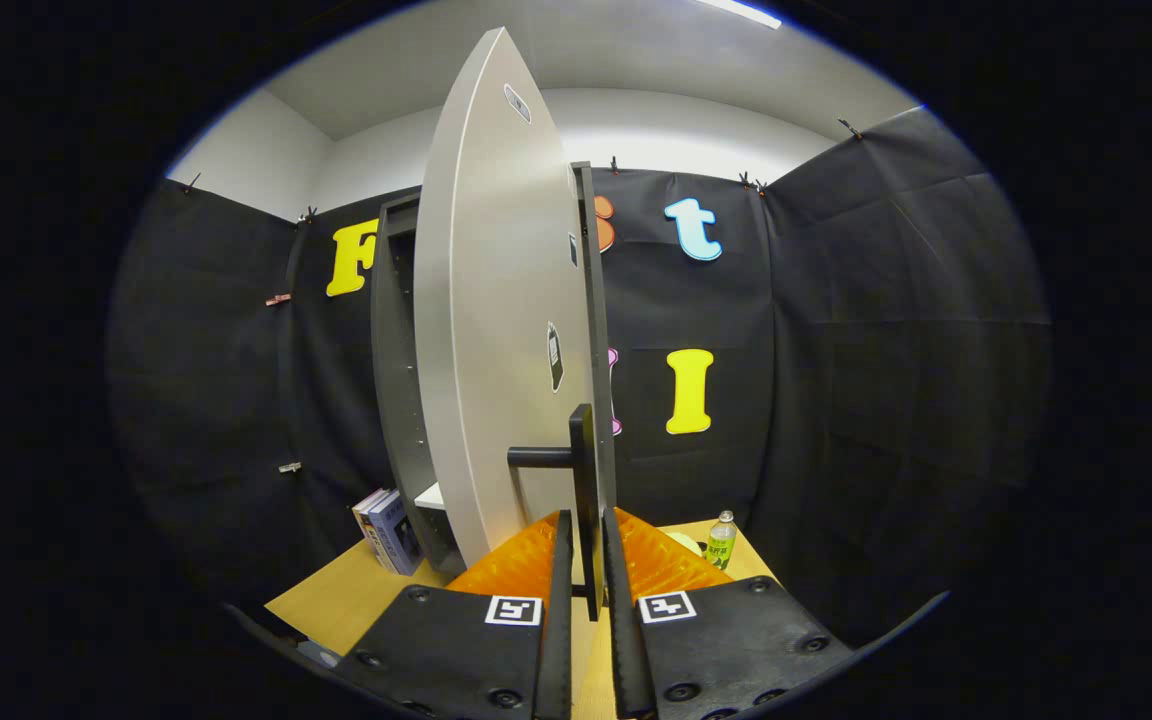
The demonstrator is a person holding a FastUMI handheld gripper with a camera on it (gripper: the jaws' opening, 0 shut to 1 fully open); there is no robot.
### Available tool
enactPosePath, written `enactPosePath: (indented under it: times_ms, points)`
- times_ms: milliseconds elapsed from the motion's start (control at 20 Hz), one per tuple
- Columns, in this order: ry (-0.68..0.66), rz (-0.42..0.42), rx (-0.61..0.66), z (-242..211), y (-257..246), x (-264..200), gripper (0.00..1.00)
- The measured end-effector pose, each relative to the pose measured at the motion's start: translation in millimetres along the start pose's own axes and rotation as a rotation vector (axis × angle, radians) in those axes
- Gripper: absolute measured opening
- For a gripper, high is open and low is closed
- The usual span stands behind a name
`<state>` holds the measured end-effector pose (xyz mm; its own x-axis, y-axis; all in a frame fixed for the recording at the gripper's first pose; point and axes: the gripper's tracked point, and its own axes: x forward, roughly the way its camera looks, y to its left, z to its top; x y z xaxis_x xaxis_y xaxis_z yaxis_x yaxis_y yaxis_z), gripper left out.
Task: Open the shoe cabinet door, grab the shoes and put them into the shoe cabinet, then close the shoe cabinet door.
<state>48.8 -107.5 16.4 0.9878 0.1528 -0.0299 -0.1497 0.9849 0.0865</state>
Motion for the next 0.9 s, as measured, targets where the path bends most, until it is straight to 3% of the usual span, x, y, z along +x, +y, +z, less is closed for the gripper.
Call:
enactPosePath:
  times_ms: [250, 450, 900]
  points:
    - [-0.022, -0.092, 0.006, 5, -34, -4, 0.21]
    - [-0.025, -0.065, 0.027, 8, -29, -7, 0.21]
    - [-0.031, -0.127, -0.017, 5, -26, -27, 0.23]
